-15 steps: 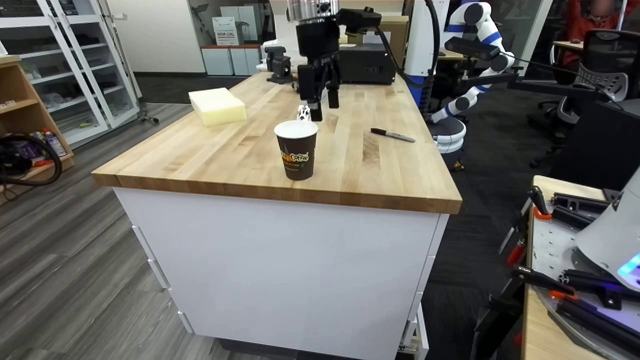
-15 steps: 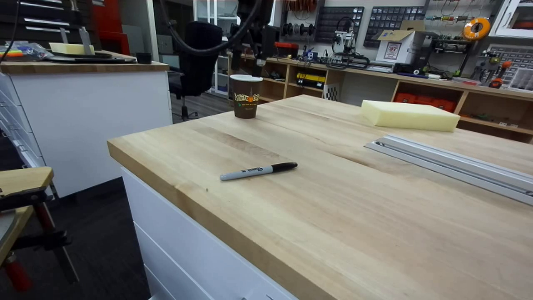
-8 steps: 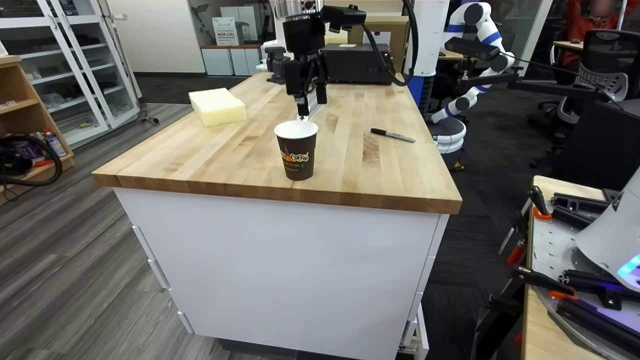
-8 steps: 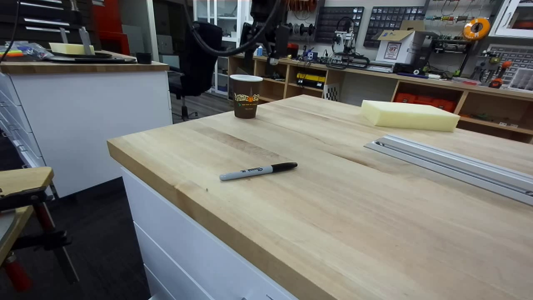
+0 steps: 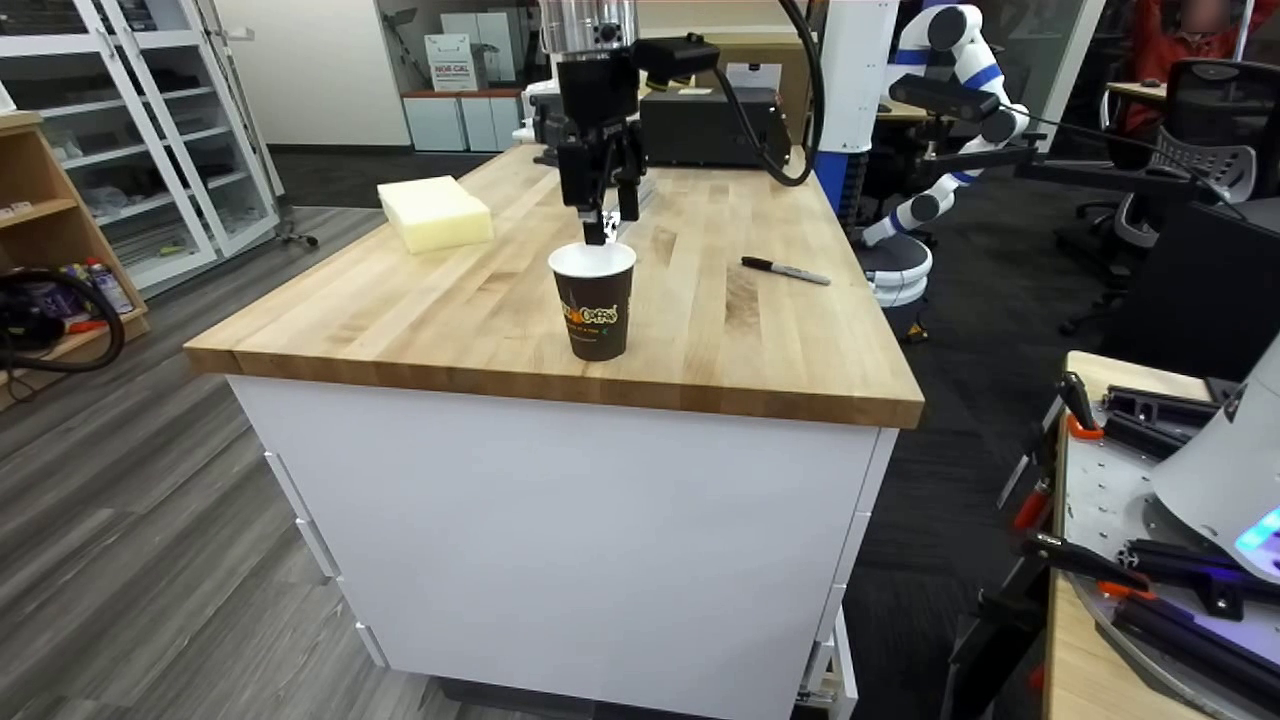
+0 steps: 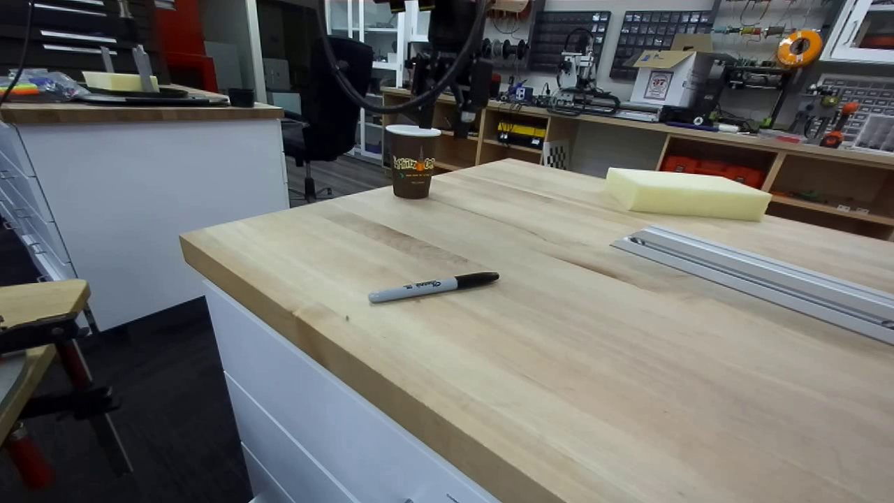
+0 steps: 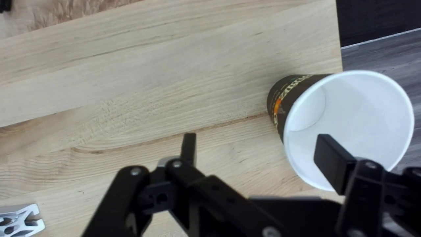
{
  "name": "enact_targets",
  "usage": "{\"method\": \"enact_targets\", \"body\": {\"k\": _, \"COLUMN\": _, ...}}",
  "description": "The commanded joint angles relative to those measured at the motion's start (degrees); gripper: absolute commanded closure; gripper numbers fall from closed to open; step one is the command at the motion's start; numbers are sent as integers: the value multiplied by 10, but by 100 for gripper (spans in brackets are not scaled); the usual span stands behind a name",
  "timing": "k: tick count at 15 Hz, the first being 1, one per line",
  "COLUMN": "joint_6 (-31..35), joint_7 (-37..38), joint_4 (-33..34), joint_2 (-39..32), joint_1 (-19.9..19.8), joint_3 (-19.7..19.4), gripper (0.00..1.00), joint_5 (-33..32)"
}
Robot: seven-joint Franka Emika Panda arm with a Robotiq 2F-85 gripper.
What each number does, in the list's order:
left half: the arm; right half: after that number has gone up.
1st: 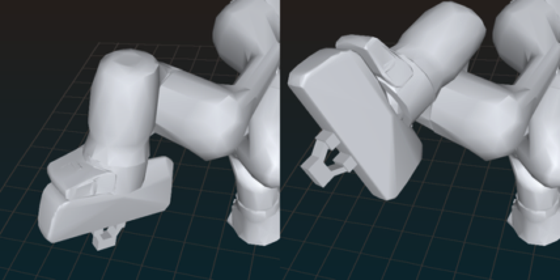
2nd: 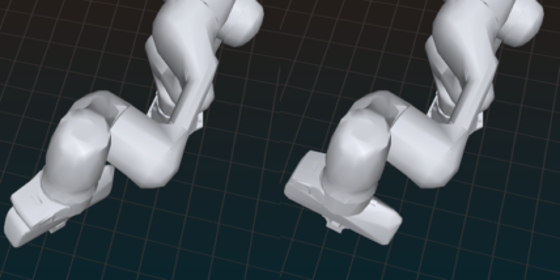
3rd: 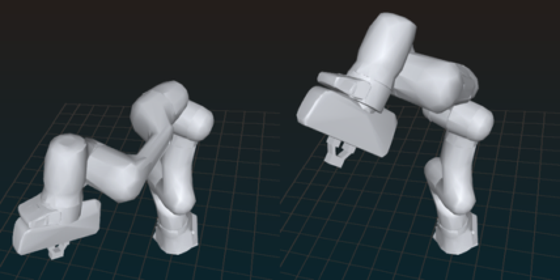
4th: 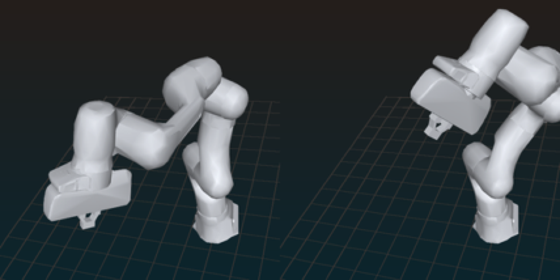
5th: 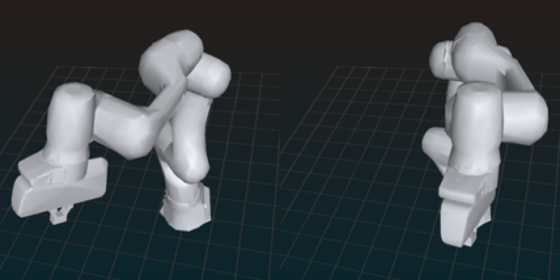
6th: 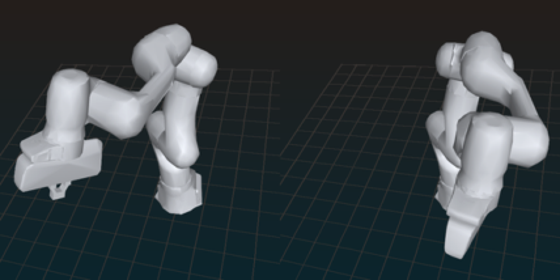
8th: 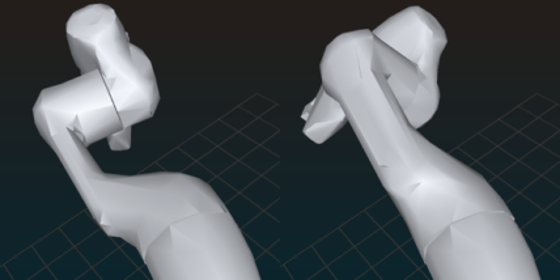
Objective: Move the cup to the right side of the marker then put the marker in the cup then remove the marker out of the cup
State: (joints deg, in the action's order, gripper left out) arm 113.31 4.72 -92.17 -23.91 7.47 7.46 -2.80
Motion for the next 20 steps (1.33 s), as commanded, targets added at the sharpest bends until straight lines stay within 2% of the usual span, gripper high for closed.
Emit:
{"method": "enact_targets", "body": {"k": 1, "joint_6": 21, "joint_7": -2, "joint_4": -7, "joint_2": 0, "joint_1": 11, "joint_3": -10, "gripper": 40, "joint_5": -8}}
{"method": "enact_targets", "body": {"k": 10, "joint_6": 28, "joint_7": -4, "joint_4": -12, "joint_2": 1, "joint_1": 11, "joint_3": -8, "gripper": 98, "joint_5": -5}}
{"method": "enact_targets", "body": {"k": 17, "joint_6": 26, "joint_7": -2, "joint_4": -16, "joint_2": 15, "joint_1": 15, "joint_3": -9, "gripper": 100, "joint_5": -8}}
{"method": "enact_targets", "body": {"k": 20, "joint_6": 3, "joint_7": -4, "joint_4": -13, "joint_2": 20, "joint_1": 15, "joint_3": -14, "gripper": 99, "joint_5": -22}}
